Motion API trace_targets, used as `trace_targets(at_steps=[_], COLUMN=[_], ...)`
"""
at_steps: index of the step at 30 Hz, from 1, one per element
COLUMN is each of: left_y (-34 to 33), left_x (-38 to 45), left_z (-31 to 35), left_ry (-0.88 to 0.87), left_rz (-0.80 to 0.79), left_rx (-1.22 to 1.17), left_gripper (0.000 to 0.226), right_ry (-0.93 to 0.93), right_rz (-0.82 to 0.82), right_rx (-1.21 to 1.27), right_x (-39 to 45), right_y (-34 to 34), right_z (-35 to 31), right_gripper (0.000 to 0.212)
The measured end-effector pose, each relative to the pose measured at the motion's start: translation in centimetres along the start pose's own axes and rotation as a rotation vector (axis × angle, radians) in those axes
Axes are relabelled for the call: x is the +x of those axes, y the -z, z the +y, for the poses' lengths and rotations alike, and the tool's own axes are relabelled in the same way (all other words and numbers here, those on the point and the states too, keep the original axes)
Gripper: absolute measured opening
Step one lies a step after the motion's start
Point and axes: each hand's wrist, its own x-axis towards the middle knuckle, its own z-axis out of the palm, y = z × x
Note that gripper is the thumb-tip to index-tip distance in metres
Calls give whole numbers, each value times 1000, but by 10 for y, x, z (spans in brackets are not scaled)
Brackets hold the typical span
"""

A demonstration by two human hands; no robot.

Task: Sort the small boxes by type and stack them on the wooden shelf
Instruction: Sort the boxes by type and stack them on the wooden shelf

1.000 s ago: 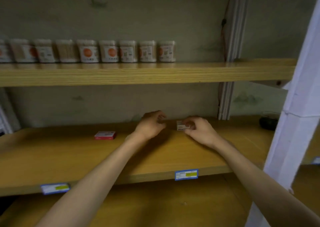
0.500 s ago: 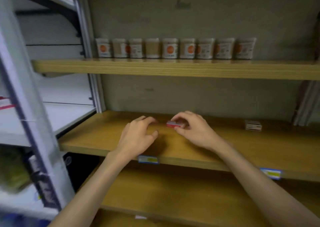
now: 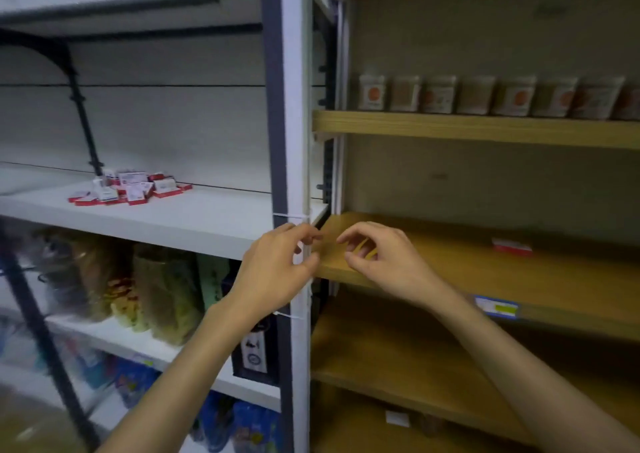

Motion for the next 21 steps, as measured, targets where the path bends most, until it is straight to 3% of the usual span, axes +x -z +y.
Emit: trace_targets(at_steps=[8,21], left_y=[69,128], left_x=[-20,32], left_z=[-108,-309], left_ry=[56,191], left_rz=[18,-63], left_rx=[15,131], left_gripper=[32,34], right_ry=[38,-25], right_rz=[49,-25], right_rx=[109,63], right_x=[64,225], right_y=[-100,-244], right_z=[-93,-127], right_gripper=[19,21])
